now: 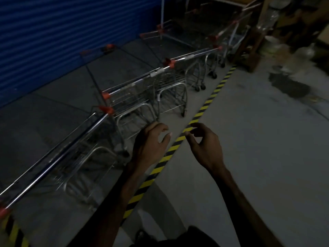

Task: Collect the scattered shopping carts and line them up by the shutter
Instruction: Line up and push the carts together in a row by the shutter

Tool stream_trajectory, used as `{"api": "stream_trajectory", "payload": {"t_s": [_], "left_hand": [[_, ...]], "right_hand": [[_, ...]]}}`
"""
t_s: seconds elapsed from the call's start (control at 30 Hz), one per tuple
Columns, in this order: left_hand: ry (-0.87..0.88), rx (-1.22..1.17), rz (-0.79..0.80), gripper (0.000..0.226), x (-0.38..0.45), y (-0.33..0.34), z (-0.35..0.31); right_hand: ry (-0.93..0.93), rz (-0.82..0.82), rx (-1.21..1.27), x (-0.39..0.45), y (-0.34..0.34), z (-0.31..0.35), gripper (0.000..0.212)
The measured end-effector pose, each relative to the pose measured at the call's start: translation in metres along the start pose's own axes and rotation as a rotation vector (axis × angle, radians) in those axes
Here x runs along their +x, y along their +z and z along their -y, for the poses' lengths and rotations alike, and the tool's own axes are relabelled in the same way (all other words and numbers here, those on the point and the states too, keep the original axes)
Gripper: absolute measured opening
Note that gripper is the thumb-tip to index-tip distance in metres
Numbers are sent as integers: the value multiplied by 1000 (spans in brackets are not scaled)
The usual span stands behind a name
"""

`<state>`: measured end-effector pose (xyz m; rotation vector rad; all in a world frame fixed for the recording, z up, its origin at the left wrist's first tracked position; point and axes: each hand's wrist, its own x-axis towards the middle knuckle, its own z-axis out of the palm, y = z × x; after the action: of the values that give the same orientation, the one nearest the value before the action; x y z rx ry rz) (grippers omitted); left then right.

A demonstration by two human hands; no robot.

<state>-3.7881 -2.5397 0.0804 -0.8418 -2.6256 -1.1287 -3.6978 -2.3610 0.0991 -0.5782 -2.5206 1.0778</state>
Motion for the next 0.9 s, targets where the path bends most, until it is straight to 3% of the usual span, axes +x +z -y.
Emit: {"api": "stream_trajectory", "payload": {"t_s": [0.2,0.5,0.7,0.9], "left_hand": [[72,-53,28,19,21,51,-74],[107,-50,10,15,40,112,-161],[22,-16,-45,17,30,129,-170],[-97,56,-66,21,-5,106,-153]], "right_hand": [[50,-100,13,8,-68,-43,38],[26,-147,35,24,-142,-102,44],[-21,-83,41,31,-156,-125,39],[-92,35,94,33,-129,-118,36]]}}
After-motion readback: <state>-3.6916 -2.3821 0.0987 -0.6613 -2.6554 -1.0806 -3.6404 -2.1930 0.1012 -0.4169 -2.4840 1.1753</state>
